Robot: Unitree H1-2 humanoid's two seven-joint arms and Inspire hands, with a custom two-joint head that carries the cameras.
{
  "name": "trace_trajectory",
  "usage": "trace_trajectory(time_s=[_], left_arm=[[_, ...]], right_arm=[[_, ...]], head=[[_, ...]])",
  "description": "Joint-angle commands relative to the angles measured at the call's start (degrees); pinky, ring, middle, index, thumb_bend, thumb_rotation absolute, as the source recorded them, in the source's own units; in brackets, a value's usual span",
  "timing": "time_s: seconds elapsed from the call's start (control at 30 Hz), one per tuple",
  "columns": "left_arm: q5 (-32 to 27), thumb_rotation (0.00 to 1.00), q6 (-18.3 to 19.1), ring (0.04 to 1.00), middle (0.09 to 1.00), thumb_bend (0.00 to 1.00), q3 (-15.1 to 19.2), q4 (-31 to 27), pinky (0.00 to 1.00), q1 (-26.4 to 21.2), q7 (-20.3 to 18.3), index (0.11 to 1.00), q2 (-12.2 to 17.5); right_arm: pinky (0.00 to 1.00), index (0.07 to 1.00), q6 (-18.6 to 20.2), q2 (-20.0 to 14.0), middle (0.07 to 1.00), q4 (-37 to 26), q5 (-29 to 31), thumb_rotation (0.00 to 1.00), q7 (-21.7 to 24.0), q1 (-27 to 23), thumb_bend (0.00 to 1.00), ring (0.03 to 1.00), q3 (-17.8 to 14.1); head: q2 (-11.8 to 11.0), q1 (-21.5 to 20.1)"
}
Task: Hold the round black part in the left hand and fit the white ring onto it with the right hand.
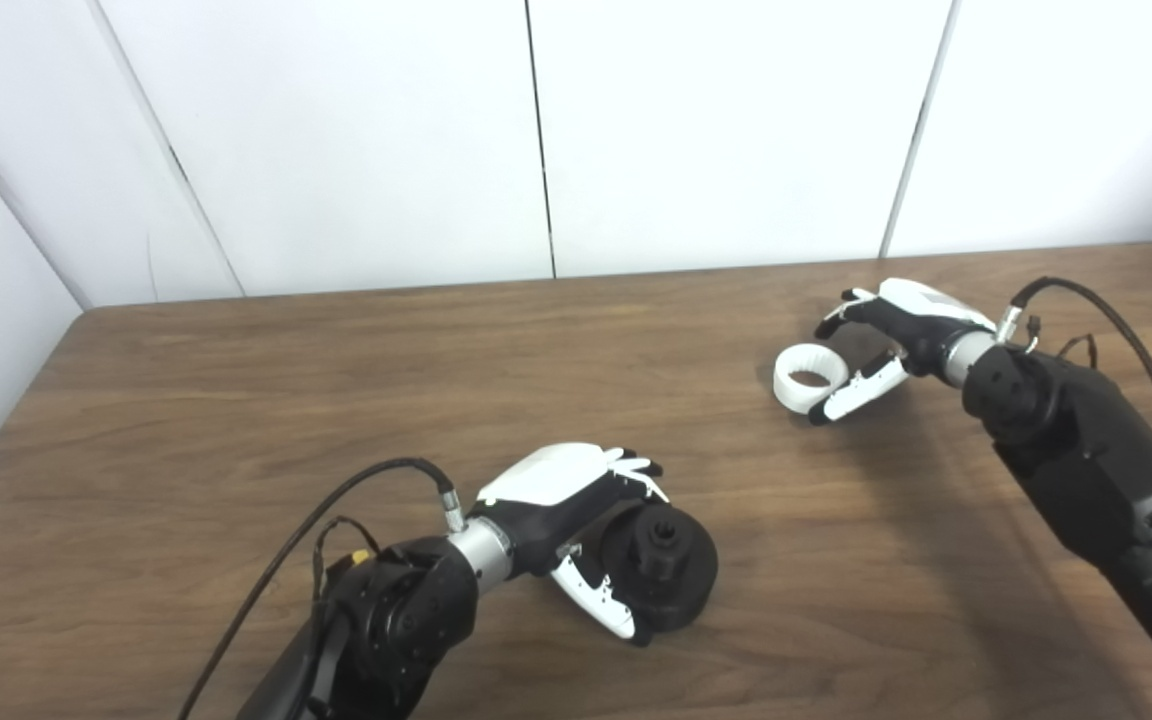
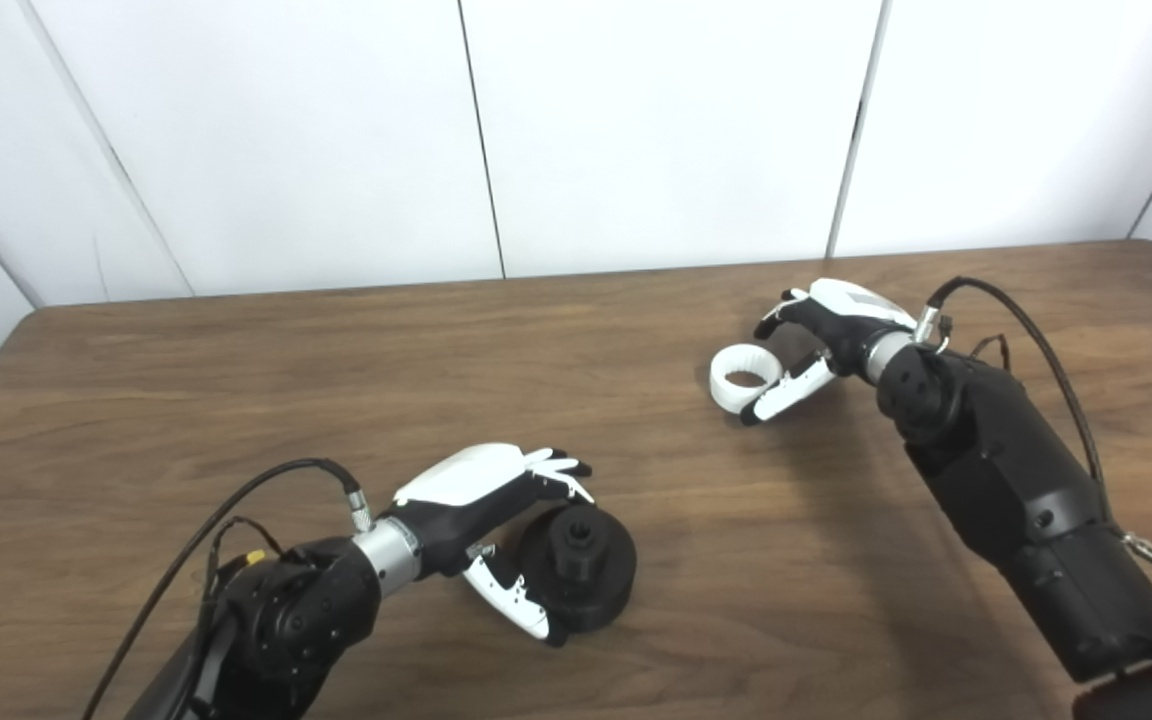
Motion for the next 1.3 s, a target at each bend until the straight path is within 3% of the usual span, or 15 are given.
trace_trajectory(time_s=[0.0, 0.73, 1.27], left_arm=[[0.2, 0.24, -0.4, 1.000, 0.954, 0.93, 0.8, -2.0, 0.94, -1.6, 0.7, 0.697, 0.0], [0.0, 0.26, -0.6, 1.000, 0.956, 0.92, 1.0, -1.9, 0.96, -1.8, 0.7, 0.699, -0.1], [-0.1, 0.26, -0.7, 1.000, 0.957, 0.92, 1.1, -2.0, 0.95, -1.9, 0.7, 0.696, 0.1]], right_arm=[[1.00, 0.752, -0.4, -0.6, 0.982, -1.5, -0.7, 0.35, -1.5, -3.3, 0.99, 1.000, -0.8], [1.00, 0.724, -1.3, 1.8, 0.963, -0.8, -1.1, 0.32, -3.2, -3.0, 0.98, 1.000, -0.3], [1.00, 0.718, -2.3, 1.5, 0.960, -0.3, -1.7, 0.29, -4.3, -2.5, 0.98, 1.000, 0.3]], head=[[0.1, -0.1], [0.1, 0.0], [0.1, 0.1]])
